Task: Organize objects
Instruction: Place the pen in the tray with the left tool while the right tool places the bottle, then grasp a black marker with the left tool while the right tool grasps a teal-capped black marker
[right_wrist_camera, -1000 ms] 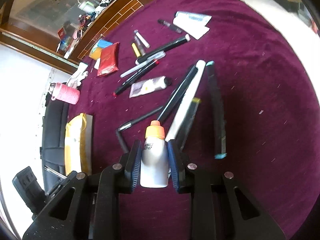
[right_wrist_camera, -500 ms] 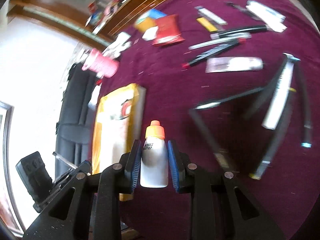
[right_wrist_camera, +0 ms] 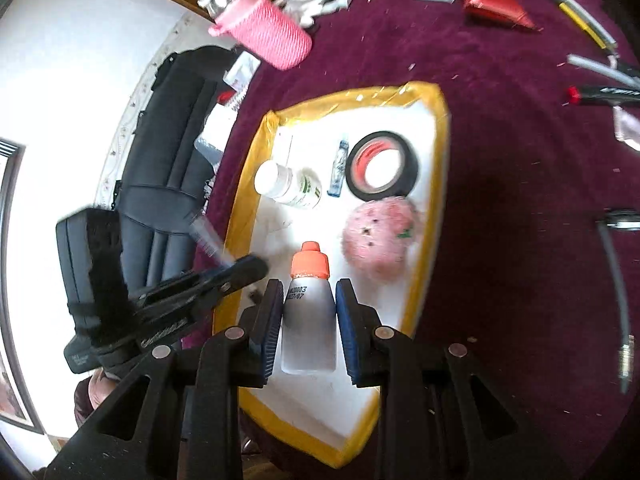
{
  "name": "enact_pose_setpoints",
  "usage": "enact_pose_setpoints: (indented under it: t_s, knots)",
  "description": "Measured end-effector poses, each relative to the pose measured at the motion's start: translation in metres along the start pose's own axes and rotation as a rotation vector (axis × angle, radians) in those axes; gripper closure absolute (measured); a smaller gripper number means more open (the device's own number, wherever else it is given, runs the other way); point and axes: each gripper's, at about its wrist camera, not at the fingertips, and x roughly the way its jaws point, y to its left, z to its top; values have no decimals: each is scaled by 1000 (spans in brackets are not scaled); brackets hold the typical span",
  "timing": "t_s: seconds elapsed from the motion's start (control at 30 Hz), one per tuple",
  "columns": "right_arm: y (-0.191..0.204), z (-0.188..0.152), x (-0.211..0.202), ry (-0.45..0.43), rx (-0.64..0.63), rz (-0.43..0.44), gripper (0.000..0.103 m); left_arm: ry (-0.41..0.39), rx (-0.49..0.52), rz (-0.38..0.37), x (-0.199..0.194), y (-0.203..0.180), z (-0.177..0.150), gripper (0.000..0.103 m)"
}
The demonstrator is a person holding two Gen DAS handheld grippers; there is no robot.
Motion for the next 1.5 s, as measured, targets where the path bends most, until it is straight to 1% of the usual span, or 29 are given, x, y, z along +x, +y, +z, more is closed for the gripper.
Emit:
enact_pose_setpoints:
  t_s: [0.17, 0.3, 0.33, 0.43, 0.57, 0.67, 0.7, 0.77, 0.8, 0.83, 0.93, 1.03, 1.13, 1.33, 1.4, 1.47, 1.5]
  knots:
    - [0, 6, 31, 15, 29, -34, 78, 29, -23, 31, 26, 10, 23, 97]
    - [-1, 10, 44, 12, 28, -81, 78, 34, -8, 72, 34, 7, 33, 97]
    - [-1, 11, 46, 9, 24, -93, 78, 35, -3, 95, 36, 5, 34, 97]
    - [3, 15, 49, -12, -4, -141, 78, 44, 2, 117, 43, 3, 38, 97]
    - [8, 16, 51, -29, -31, -189, 78, 18, 15, 157, 45, -1, 44, 97]
    - [10, 17, 51, -36, -46, -210, 78, 11, 3, 154, 42, 0, 44, 96]
    - [11, 17, 51, -38, -49, -216, 78, 6, 2, 154, 40, 1, 44, 95]
    - [11, 17, 51, -40, -51, -224, 78, -16, -1, 156, 32, 0, 44, 81]
    - [11, 17, 50, -42, -53, -228, 78, -31, -1, 158, 27, 1, 44, 68]
    - [11, 17, 50, -42, -55, -230, 78, -51, -2, 157, 20, 1, 43, 64]
    - [12, 16, 51, -44, -67, -249, 78, -100, -7, 149, -1, 2, 40, 63]
    - [17, 17, 55, -42, -80, -269, 78, -145, -47, 148, -23, 9, 31, 55]
    - [20, 18, 57, -40, -97, -291, 78, -183, -106, 124, -44, 18, 16, 55]
    - [29, 21, 66, -26, -123, -336, 77, -276, -166, 92, -78, 22, -16, 52]
    - [32, 19, 63, -32, -123, -350, 75, -292, -187, 78, -83, 22, -24, 50]
    - [36, 16, 59, -39, -129, -352, 69, -303, -212, 63, -87, 23, -32, 50]
    - [39, 15, 55, -43, -135, -355, 68, -303, -220, 55, -88, 24, -35, 50]
